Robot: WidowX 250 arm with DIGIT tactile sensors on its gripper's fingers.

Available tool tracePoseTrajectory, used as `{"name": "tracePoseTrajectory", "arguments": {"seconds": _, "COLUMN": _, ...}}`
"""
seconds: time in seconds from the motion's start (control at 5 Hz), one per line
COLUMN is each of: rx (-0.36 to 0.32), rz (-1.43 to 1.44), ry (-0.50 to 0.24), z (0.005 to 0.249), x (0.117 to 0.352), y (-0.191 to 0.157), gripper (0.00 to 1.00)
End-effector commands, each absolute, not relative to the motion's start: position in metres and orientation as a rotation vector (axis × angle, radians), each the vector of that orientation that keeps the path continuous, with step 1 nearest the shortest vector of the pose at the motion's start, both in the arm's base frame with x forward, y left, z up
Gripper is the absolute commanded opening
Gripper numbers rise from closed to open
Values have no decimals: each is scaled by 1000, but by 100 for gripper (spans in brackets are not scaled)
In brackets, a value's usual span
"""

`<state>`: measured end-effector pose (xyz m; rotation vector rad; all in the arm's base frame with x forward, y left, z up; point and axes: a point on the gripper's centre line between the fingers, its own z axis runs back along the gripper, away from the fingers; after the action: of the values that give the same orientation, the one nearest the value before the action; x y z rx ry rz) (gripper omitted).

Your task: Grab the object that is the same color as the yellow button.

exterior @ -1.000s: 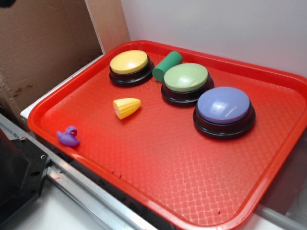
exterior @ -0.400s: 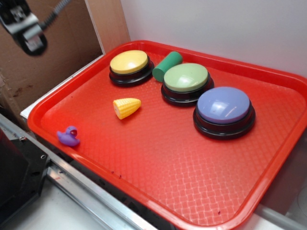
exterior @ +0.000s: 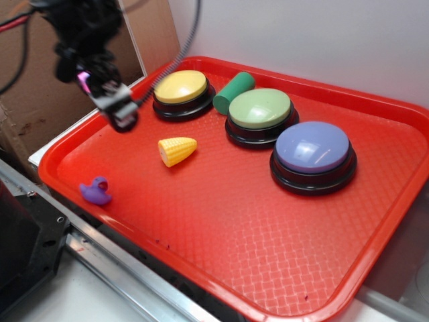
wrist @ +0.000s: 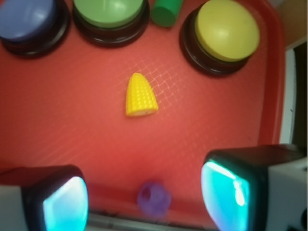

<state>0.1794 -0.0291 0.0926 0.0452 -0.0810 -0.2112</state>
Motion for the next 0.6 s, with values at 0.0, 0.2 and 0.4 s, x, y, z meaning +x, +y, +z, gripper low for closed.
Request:
{"name": "tracePoseTrajectory", "arguments": {"seconds": 0.0, "rx": 85, "rz": -248, "ry": -75, "z": 49, "x": 222, "y": -28, "gripper": 100}}
{"name": "tracePoseTrajectory", "arguments": {"seconds": 0.2, "rx": 82, "rz": -247, "ry": -52, "z": 32, "x": 231, "y": -26, "gripper": 100}}
{"name": "tracePoseTrajectory", "arguments": {"seconds": 0.4, "rx": 84, "rz": -253, "ry": -33, "z": 20, "x": 236, "y": -28, "gripper": 100}}
